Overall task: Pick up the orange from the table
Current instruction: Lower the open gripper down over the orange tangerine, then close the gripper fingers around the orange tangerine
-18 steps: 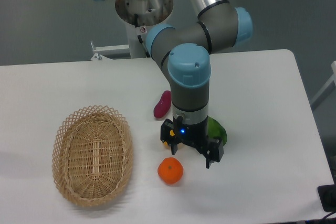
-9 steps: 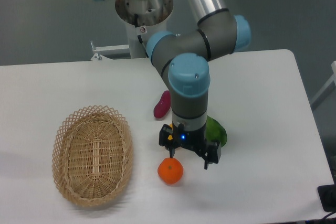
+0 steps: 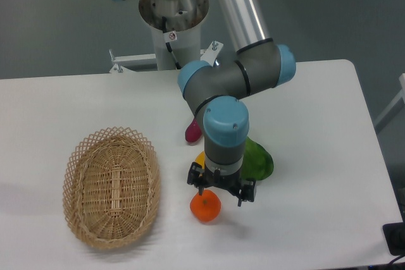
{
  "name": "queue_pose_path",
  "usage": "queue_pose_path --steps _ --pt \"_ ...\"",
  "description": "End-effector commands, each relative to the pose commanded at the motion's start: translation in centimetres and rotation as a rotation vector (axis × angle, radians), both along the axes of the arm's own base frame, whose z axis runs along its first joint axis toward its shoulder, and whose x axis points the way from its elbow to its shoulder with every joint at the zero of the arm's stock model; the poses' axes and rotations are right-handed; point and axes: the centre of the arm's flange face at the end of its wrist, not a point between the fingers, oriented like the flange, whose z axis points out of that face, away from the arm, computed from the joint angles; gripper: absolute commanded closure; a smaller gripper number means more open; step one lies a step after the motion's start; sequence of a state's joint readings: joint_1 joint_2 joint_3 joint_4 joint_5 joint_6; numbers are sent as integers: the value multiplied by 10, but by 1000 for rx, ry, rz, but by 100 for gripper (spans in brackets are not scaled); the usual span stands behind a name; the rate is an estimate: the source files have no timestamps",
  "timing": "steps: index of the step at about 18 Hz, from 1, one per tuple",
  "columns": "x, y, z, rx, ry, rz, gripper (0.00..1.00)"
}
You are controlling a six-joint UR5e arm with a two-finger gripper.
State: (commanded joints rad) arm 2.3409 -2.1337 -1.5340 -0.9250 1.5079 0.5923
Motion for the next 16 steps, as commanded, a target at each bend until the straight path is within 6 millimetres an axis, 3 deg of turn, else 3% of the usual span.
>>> queue_pose_path --steps 5,16 --pt "11 9 -8 9 -4 -13 0" --pt "15 6 -31 8 16 1 0"
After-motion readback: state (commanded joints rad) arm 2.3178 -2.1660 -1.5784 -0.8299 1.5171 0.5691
